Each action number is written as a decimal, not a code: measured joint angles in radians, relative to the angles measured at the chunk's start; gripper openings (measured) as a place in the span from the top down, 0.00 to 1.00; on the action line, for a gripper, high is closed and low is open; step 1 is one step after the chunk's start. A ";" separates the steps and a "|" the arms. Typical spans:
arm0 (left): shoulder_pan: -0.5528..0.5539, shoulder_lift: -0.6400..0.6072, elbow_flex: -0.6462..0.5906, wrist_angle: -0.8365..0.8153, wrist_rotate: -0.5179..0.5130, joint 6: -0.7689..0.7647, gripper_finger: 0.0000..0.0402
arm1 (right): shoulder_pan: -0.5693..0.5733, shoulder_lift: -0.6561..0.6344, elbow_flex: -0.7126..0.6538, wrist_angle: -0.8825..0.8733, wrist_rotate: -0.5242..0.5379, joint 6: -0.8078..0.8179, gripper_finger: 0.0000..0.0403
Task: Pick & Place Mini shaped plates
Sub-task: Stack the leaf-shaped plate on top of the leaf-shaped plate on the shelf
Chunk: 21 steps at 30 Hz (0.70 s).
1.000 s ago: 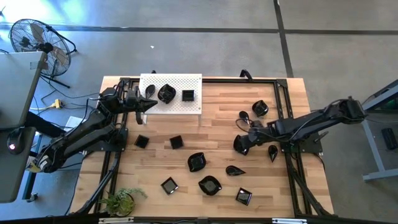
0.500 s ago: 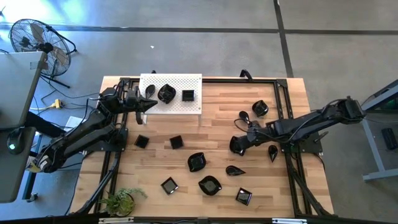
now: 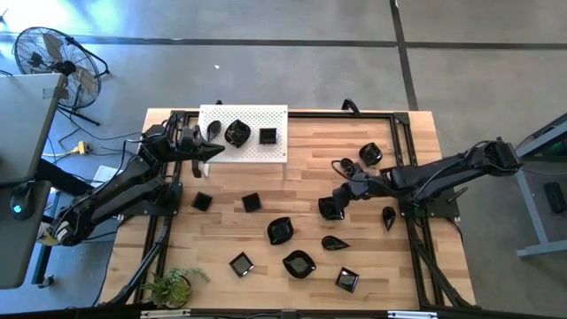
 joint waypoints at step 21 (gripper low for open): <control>0.000 0.000 0.000 0.000 0.003 0.000 1.00 | -0.112 0.243 -0.023 0.056 -0.299 -0.130 0.69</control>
